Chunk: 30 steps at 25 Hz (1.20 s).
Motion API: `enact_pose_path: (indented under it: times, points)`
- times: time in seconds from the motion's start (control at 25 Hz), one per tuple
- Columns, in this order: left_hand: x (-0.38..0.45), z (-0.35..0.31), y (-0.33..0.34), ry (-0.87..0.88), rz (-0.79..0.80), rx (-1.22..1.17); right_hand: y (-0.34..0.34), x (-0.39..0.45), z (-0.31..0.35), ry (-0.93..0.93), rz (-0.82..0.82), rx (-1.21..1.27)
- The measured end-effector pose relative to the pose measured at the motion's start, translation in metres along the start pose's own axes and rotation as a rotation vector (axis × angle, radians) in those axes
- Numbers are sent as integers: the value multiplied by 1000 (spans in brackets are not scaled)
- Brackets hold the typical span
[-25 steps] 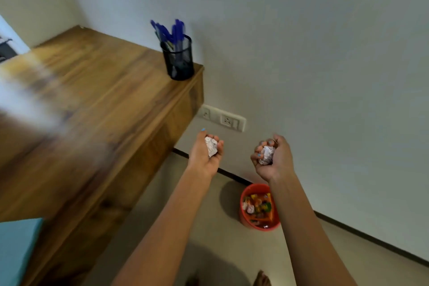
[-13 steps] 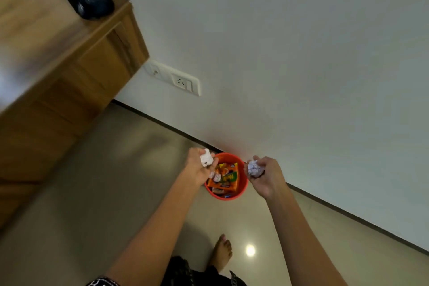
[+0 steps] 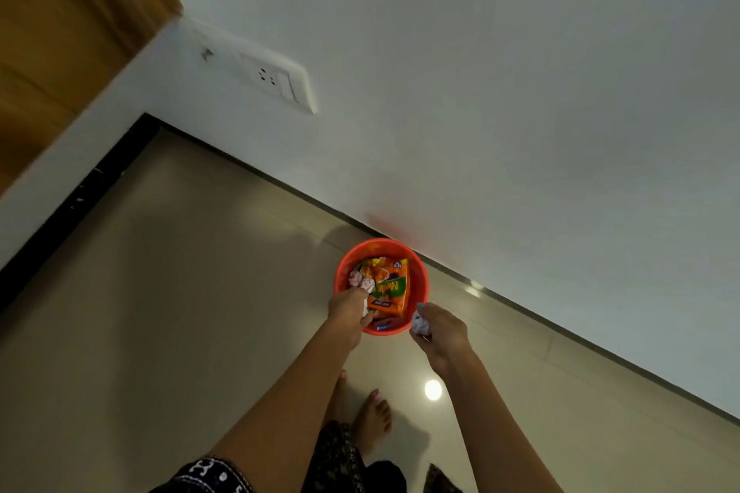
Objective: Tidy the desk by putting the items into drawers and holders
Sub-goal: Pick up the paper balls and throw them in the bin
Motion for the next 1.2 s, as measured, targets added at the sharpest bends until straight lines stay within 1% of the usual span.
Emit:
enact_pose_path:
  times: [0.12,0.24,0.48,0.6,0.72,0.88,1.08,1.2]
  points:
    - [26,12,5,-55,-19,-8,3,30,-10,0,-17,-49]
    - [43,20,7,-96,-31,4,4,49,-20,32,-58,-33]
    - [54,11,9,-44,-44,15,22,56,-19,31,-21,-29]
    - [50,7,9,-45,-5,-2,32,54,-14,11,1,-66]
    - [51,4,-1,-26,-34,-5,34,47,-10,-14,-28,-88]
    - [27,-14,-25,6,-85,1,37,23,-2,-40,-62,-132]
    - [-13,-33,-55,3,-77,-143,45,-23,10,-88,-99,-138]
    - [-38,-46,-75,35,-51,-236,53,-57,19,-132,-92,-154]
Point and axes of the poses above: each hand's wrist, its own x-axis towards the middle knuckle, its own y-axis out of the palm, z = x × y, the point moved 10 cm from there along x, towards the middle knuckle, and after that the axes turned 5 degrees about -z, right-handed, at the moved point
